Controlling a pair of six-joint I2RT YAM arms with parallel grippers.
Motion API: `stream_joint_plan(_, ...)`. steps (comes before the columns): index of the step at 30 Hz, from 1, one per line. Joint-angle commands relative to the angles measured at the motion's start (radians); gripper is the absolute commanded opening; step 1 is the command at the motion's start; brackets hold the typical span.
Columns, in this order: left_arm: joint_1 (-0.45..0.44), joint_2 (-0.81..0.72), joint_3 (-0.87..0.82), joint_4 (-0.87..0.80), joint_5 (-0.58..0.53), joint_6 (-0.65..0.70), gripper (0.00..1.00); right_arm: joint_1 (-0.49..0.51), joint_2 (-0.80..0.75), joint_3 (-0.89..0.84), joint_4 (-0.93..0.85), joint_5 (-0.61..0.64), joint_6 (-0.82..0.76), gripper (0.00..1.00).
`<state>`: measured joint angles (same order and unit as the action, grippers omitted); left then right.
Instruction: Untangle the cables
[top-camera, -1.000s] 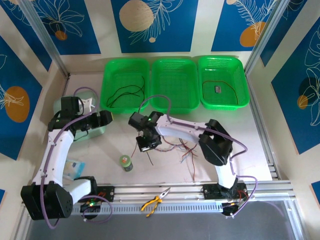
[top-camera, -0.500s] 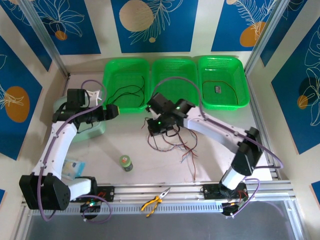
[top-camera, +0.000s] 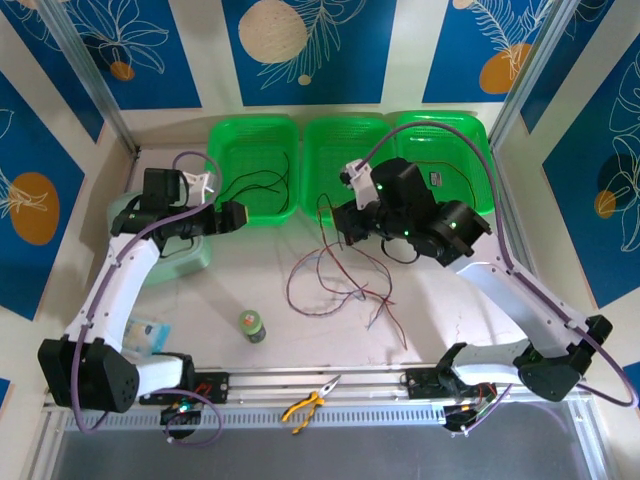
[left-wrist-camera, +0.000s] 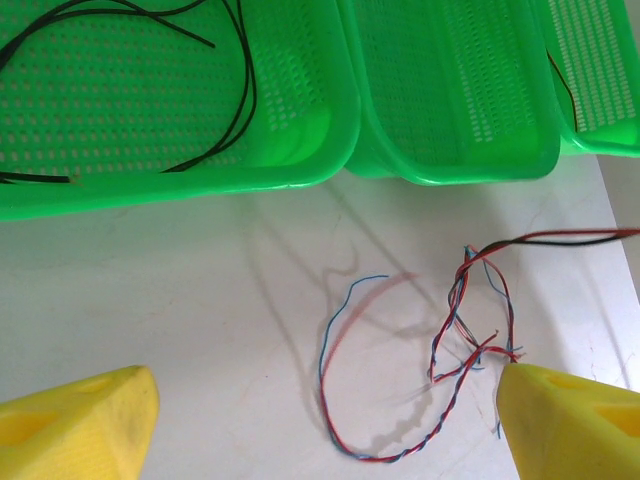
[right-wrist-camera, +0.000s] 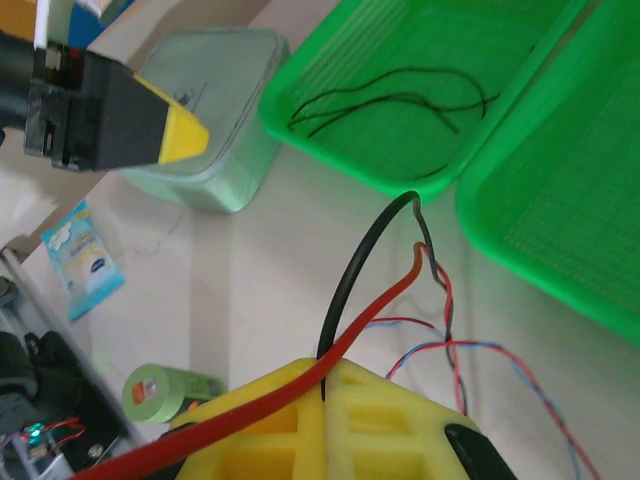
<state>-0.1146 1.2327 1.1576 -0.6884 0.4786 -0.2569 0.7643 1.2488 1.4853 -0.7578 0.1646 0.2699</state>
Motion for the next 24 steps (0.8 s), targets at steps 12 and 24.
stream_joint_plan(12,-0.075,0.014,0.068,0.035,-0.041,0.0,0.88,-0.15,0.024,0.187,0.135,-0.064,-0.203,0.0)
stream_joint_plan(24,-0.137,0.075,0.225,0.118,-0.053,0.032,0.88,-0.157,-0.006,0.315,0.11,-0.069,-0.281,0.0)
